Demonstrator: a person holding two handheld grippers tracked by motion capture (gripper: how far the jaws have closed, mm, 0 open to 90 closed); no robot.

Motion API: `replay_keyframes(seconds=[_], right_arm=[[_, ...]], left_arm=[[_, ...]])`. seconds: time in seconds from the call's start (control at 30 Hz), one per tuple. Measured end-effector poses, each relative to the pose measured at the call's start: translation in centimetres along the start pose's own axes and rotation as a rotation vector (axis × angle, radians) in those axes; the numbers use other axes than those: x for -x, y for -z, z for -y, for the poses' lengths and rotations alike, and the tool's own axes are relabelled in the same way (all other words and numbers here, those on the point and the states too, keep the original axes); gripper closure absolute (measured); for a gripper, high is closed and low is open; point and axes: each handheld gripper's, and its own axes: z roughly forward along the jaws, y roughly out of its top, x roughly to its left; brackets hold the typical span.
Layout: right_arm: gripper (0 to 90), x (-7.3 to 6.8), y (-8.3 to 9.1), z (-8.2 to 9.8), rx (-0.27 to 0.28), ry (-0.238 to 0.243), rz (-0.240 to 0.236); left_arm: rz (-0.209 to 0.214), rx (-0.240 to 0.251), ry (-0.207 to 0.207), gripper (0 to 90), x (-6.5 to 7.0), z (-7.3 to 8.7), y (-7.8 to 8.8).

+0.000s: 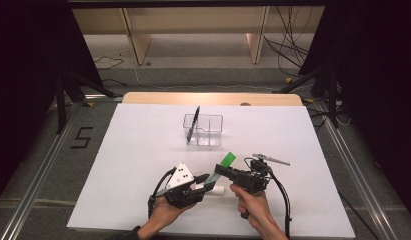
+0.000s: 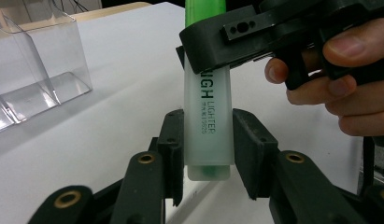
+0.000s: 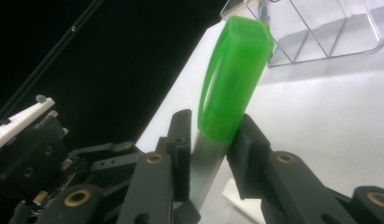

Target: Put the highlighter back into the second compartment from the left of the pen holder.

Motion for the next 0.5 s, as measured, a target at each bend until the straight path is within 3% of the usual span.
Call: replay_keyframes(seconds=[0.3, 0.33, 0.43, 0.5], right_arm=[[76.7, -0.26, 0.17, 0.00, 0.004, 0.008, -0.027], [76.8, -0.30, 0.22, -0.03, 0.004, 0.012, -0.026], [76.8, -0.39, 0.30, -0.10, 0.009, 0.027, -0.021], [76.9, -0.50, 0.49, -0.25, 0.020, 0.047, -0.013]], left_arm=[[0.017, 0.009, -0.007, 63.5, -0.02, 0.14, -0.04], [0.039, 0.003, 0.009, 59.9, -0.18, 0.06, -0.02], [0.047, -0.008, 0.013, 46.9, -0.31, -0.01, 0.01], [0.062, -0.012, 0.021, 42.8, -0.45, -0.01, 0.13]])
